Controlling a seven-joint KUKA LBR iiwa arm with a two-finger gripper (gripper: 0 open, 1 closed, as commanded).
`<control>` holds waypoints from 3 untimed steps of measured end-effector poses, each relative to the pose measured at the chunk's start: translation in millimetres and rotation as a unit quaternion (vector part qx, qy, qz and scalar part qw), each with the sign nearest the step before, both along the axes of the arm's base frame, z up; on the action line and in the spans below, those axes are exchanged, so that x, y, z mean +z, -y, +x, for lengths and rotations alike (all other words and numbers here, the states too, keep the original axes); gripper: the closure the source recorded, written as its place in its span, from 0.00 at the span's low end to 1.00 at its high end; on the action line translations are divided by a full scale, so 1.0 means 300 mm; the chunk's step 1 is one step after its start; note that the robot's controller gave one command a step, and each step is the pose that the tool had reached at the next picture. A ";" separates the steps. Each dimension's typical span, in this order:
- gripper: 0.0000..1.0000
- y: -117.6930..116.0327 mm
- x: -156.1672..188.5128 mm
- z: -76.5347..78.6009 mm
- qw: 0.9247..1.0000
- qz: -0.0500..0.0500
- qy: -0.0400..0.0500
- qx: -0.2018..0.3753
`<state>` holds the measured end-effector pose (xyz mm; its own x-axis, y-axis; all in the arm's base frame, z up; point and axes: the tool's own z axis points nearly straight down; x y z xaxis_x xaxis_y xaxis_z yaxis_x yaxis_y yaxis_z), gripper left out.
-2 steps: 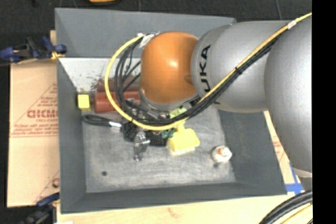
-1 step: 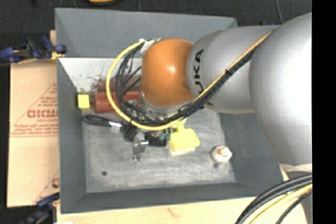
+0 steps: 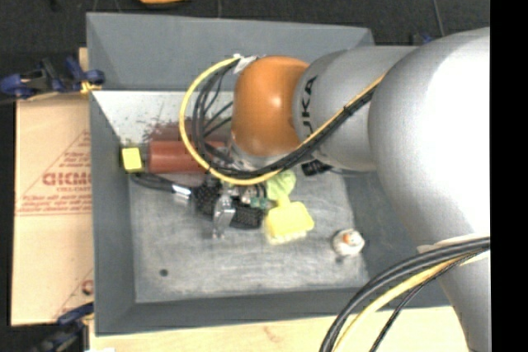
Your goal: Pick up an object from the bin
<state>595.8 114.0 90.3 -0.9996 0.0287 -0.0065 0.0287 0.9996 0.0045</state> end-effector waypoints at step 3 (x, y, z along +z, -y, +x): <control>1.00 -0.013 0.081 0.017 0.999 -0.003 0.001 0.034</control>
Offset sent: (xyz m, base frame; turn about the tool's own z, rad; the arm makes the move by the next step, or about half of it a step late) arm 0.0000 0.0000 0.0000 0.0000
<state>601.0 118.0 114.5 -0.9992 -0.0399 -0.0079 -0.0399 0.9992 -0.0009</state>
